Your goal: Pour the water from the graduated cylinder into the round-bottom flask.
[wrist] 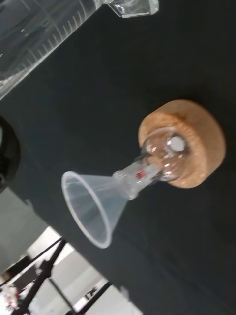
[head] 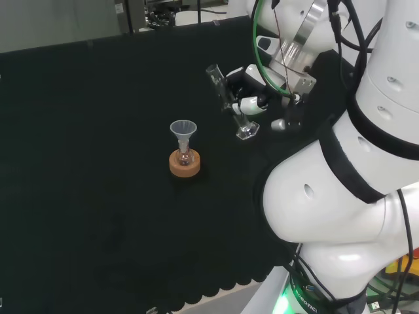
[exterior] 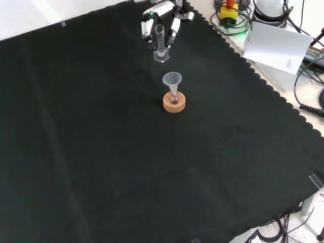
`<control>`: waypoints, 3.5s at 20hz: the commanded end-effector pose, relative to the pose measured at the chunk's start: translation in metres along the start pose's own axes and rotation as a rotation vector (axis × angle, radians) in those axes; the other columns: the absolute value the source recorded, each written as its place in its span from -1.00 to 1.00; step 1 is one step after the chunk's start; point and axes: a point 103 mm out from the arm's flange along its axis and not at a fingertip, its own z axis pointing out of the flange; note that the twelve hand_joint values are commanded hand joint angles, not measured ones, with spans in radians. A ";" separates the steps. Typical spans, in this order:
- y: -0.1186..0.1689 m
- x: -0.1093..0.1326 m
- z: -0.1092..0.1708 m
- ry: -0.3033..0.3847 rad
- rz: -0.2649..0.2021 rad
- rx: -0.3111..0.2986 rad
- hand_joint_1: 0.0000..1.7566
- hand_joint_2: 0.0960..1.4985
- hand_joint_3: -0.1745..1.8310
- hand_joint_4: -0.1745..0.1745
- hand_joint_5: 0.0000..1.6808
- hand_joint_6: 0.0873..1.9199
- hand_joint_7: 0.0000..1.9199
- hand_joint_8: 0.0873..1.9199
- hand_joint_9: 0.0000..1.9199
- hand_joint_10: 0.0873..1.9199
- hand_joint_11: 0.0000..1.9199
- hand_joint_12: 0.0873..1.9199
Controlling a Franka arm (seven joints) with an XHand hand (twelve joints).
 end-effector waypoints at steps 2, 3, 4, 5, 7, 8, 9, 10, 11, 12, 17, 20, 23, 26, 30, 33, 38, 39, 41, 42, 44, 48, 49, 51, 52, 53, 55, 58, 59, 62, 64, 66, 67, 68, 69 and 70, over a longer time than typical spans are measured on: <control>-0.012 0.000 0.001 -0.129 -0.008 0.100 0.46 0.37 -0.83 -1.00 0.29 -0.20 0.17 -0.22 0.55 -1.00 0.23 -0.16; -0.013 0.001 0.001 -0.153 -0.010 0.119 0.46 0.37 -0.83 -1.00 0.29 -0.21 0.17 -0.22 0.55 -1.00 0.23 -0.16; -0.013 0.001 0.002 -0.174 -0.012 0.137 0.46 0.37 -0.83 -1.00 0.29 -0.21 0.17 -0.22 0.55 -1.00 0.23 -0.17; -0.013 0.002 0.003 -0.199 -0.014 0.159 0.46 0.37 -0.83 -1.00 0.30 -0.21 0.17 -0.22 0.55 -1.00 0.23 -0.17; -0.012 0.005 0.006 -0.253 -0.019 0.200 0.46 0.37 -0.83 -1.00 0.30 -0.21 0.17 -0.22 0.55 -1.00 0.23 -0.17; -0.011 0.006 0.008 -0.277 -0.020 0.219 0.46 0.37 -0.83 -1.00 0.30 -0.21 0.17 -0.22 0.55 -1.00 0.23 -0.17; -0.011 0.007 0.009 -0.299 -0.020 0.235 0.46 0.37 -0.83 -1.00 0.30 -0.21 0.17 -0.22 0.55 -1.00 0.23 -0.17; -0.010 0.008 0.011 -0.319 -0.021 0.248 0.46 0.37 -0.83 -1.00 0.30 -0.21 0.17 -0.22 0.55 -1.00 0.23 -0.17; -0.009 0.010 0.013 -0.341 -0.020 0.262 0.46 0.37 -0.83 -1.00 0.30 -0.21 0.17 -0.22 0.55 -1.00 0.23 -0.17; -0.009 0.011 0.014 -0.361 -0.020 0.275 0.46 0.37 -0.83 -1.00 0.30 -0.21 0.17 -0.22 0.55 -1.00 0.23 -0.17; -0.002 0.016 0.016 -0.434 -0.004 0.345 0.46 0.37 -0.83 -1.00 0.30 -0.21 0.17 -0.23 0.55 -1.00 0.23 -0.17; 0.003 0.017 0.016 -0.459 0.018 0.387 0.46 0.37 -0.83 -1.00 0.30 -0.21 0.17 -0.23 0.55 -1.00 0.23 -0.17; 0.007 0.018 0.016 -0.495 0.033 0.423 0.46 0.37 -0.83 -1.00 0.30 -0.21 0.18 -0.23 0.56 -1.00 0.23 -0.17; 0.009 0.019 0.017 -0.531 0.038 0.451 0.46 0.37 -0.83 -1.00 0.30 -0.22 0.18 -0.23 0.56 -1.00 0.23 -0.18; 0.011 0.019 0.016 -0.559 0.048 0.487 0.46 0.37 -0.83 -1.00 0.30 -0.22 0.18 -0.23 0.56 -1.00 0.23 -0.18; 0.011 0.020 0.014 -0.563 0.052 0.519 0.46 0.37 -0.83 -1.00 0.30 -0.22 0.18 -0.24 0.56 -1.00 0.23 -0.18; 0.010 0.019 0.011 -0.577 0.055 0.556 0.46 0.37 -0.83 -1.00 0.31 -0.22 0.18 -0.24 0.56 -1.00 0.23 -0.18; 0.010 0.019 0.010 -0.582 0.061 0.565 0.46 0.37 -0.83 -1.00 0.31 -0.22 0.18 -0.24 0.56 -1.00 0.23 -0.18; 0.009 0.020 0.008 -0.584 0.063 0.582 0.46 0.36 -0.83 -1.00 0.31 -0.22 0.18 -0.24 0.56 -1.00 0.23 -0.18; 0.009 0.020 0.007 -0.589 0.063 0.590 0.46 0.36 -0.83 -1.00 0.31 -0.22 0.18 -0.24 0.56 -1.00 0.23 -0.18; 0.008 0.021 0.006 -0.600 0.062 0.606 0.46 0.36 -0.83 -1.00 0.31 -0.22 0.18 -0.24 0.56 -1.00 0.23 -0.19; 0.007 0.024 0.006 -0.611 0.052 0.616 0.46 0.36 -0.83 -1.00 0.31 -0.23 0.18 -0.24 0.57 -1.00 0.23 -0.19; 0.007 0.025 0.006 -0.612 0.049 0.617 0.46 0.36 -0.83 -1.00 0.31 -0.23 0.18 -0.24 0.57 -1.00 0.23 -0.19; 0.007 0.027 0.006 -0.616 0.043 0.617 0.46 0.36 -0.83 -1.00 0.31 -0.23 0.18 -0.24 0.57 -1.00 0.23 -0.19; 0.007 0.029 0.007 -0.617 0.040 0.617 0.46 0.36 -0.83 -1.00 0.31 -0.23 0.19 -0.24 0.57 -1.00 0.23 -0.19; 0.007 0.030 0.007 -0.616 0.037 0.618 0.46 0.36 -0.83 -1.00 0.31 -0.23 0.19 -0.24 0.57 -1.00 0.23 -0.19; 0.008 0.033 0.007 -0.620 0.035 0.622 0.46 0.36 -0.83 -1.00 0.31 -0.23 0.19 -0.25 0.57 -1.00 0.23 -0.19; 0.008 0.033 0.005 -0.632 0.035 0.624 0.46 0.36 -0.83 -1.00 0.31 -0.23 0.19 -0.25 0.57 -1.00 0.23 -0.19; 0.008 0.032 0.005 -0.630 0.037 0.622 0.46 0.36 -0.83 -1.00 0.31 -0.23 0.19 -0.25 0.57 -1.00 0.23 -0.19; 0.007 0.028 0.001 -0.615 0.035 0.616 0.46 0.36 -0.83 -1.00 0.31 -0.23 0.19 -0.25 0.57 -1.00 0.23 -0.19; 0.007 0.028 0.000 -0.618 0.035 0.620 0.46 0.36 -0.83 -1.00 0.31 -0.23 0.19 -0.25 0.57 -1.00 0.23 -0.19; 0.007 0.026 -0.002 -0.626 0.036 0.627 0.46 0.36 -0.83 -1.00 0.31 -0.23 0.19 -0.25 0.57 -1.00 0.23 -0.19; 0.007 0.026 -0.002 -0.631 0.036 0.632 0.46 0.36 -0.83 -1.00 0.31 -0.23 0.19 -0.25 0.57 -1.00 0.24 -0.19; 0.007 0.026 -0.002 -0.635 0.035 0.636 0.46 0.36 -0.83 -1.00 0.31 -0.23 0.19 -0.25 0.57 -1.00 0.24 -0.19; 0.008 0.025 -0.002 -0.638 0.034 0.638 0.46 0.36 -0.83 -1.00 0.31 -0.23 0.19 -0.25 0.57 -1.00 0.24 -0.19; 0.008 0.026 -0.002 -0.642 0.031 0.642 0.46 0.36 -0.83 -1.00 0.31 -0.23 0.19 -0.25 0.57 -1.00 0.24 -0.19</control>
